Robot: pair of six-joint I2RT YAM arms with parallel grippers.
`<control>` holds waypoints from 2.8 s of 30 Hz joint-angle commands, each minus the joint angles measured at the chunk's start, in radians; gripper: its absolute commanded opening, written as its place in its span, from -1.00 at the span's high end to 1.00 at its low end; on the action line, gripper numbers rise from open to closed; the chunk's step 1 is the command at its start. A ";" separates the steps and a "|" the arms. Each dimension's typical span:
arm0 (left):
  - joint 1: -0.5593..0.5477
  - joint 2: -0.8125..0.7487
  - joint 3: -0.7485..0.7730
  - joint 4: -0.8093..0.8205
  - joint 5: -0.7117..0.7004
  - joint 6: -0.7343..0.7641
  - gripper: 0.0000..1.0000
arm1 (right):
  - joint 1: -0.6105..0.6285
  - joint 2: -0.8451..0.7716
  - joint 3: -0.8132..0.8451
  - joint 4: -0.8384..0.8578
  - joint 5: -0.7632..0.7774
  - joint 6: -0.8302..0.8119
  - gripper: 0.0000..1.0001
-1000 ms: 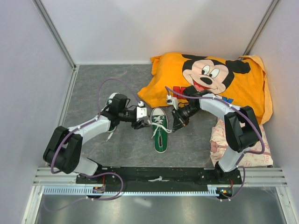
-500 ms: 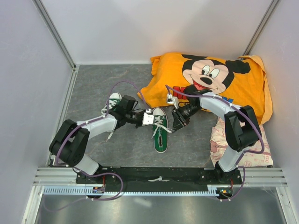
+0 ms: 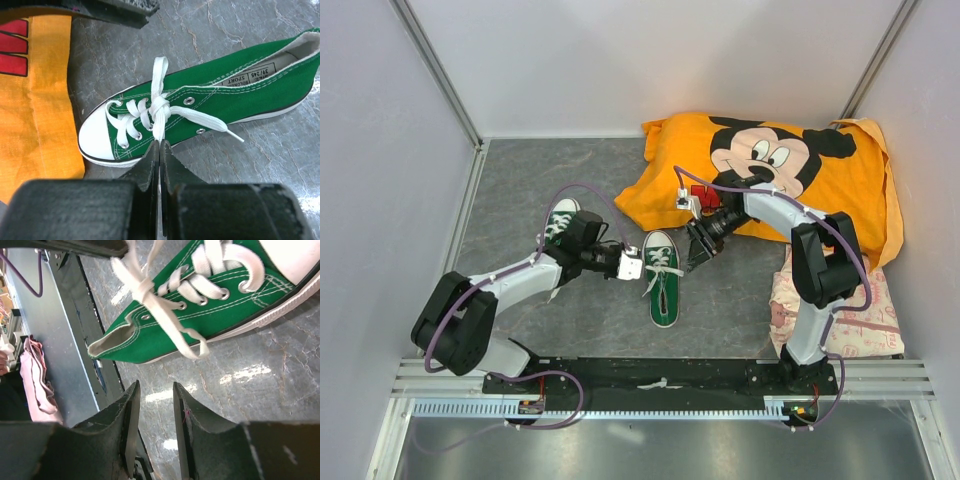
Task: Tie the shoes
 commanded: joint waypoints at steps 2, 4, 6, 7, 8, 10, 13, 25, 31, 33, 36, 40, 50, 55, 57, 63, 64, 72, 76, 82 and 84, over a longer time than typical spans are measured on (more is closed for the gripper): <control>0.021 -0.047 -0.015 -0.034 0.000 0.067 0.97 | 0.004 0.028 0.041 0.080 -0.027 0.060 0.21; 0.027 -0.050 -0.012 -0.062 -0.007 0.075 0.97 | 0.004 0.030 0.041 0.090 -0.027 0.074 0.19; 0.035 -0.047 -0.011 -0.076 -0.016 0.075 0.97 | 0.007 0.027 0.041 0.103 -0.016 0.083 0.17; 0.038 -0.046 -0.005 -0.094 -0.022 0.075 0.97 | 0.007 0.025 0.038 0.106 -0.013 0.087 0.16; 0.044 -0.044 -0.003 -0.100 -0.023 0.073 0.97 | 0.007 0.022 0.034 0.112 -0.012 0.094 0.15; 0.050 -0.052 -0.003 -0.123 -0.028 0.071 0.97 | 0.007 0.013 0.020 0.129 -0.002 0.106 0.14; 0.072 -0.073 -0.018 -0.142 -0.025 0.091 0.97 | 0.007 0.005 0.014 0.143 -0.001 0.117 0.13; 0.159 -0.101 -0.052 -0.248 0.003 0.260 0.97 | 0.013 0.081 0.103 0.263 0.025 0.191 0.16; 0.174 -0.081 -0.029 -0.281 -0.005 0.277 0.97 | 0.029 0.119 0.115 0.284 0.028 0.180 0.19; 0.179 -0.076 -0.027 -0.292 -0.010 0.286 0.97 | 0.029 0.102 0.098 0.286 0.025 0.194 0.17; 0.181 -0.079 -0.034 -0.294 -0.007 0.283 0.97 | 0.030 0.075 0.060 0.287 -0.016 0.226 0.09; 0.182 -0.078 -0.034 -0.292 0.004 0.265 0.97 | 0.030 0.035 -0.018 0.324 -0.076 0.258 -0.06; 0.181 -0.067 -0.032 -0.315 0.013 0.245 0.97 | 0.033 -0.025 -0.144 0.468 -0.131 0.399 -0.11; 0.181 -0.062 -0.029 -0.315 0.015 0.245 0.97 | 0.035 -0.015 -0.144 0.525 -0.137 0.441 -0.07; 0.181 -0.062 -0.029 -0.317 0.013 0.243 0.97 | 0.043 -0.018 -0.146 0.536 -0.113 0.449 -0.04; 0.181 -0.072 -0.041 -0.323 0.019 0.237 0.97 | 0.079 -0.025 -0.166 0.541 -0.064 0.447 0.03; 0.182 -0.075 -0.044 -0.324 0.019 0.237 0.97 | 0.082 -0.028 -0.170 0.542 -0.061 0.447 0.03; 0.179 -0.092 -0.063 -0.338 0.030 0.234 0.97 | 0.089 -0.039 -0.187 0.554 -0.035 0.450 0.06; 0.181 -0.099 -0.069 -0.340 0.033 0.234 0.97 | 0.089 -0.041 -0.189 0.597 -0.016 0.478 0.52; 0.179 -0.124 -0.067 -0.405 0.035 0.286 0.70 | 0.089 -0.076 -0.181 0.559 -0.012 0.444 1.00; 0.185 -0.148 -0.077 -0.442 0.026 0.314 0.38 | 0.089 -0.090 -0.173 0.530 0.010 0.398 1.00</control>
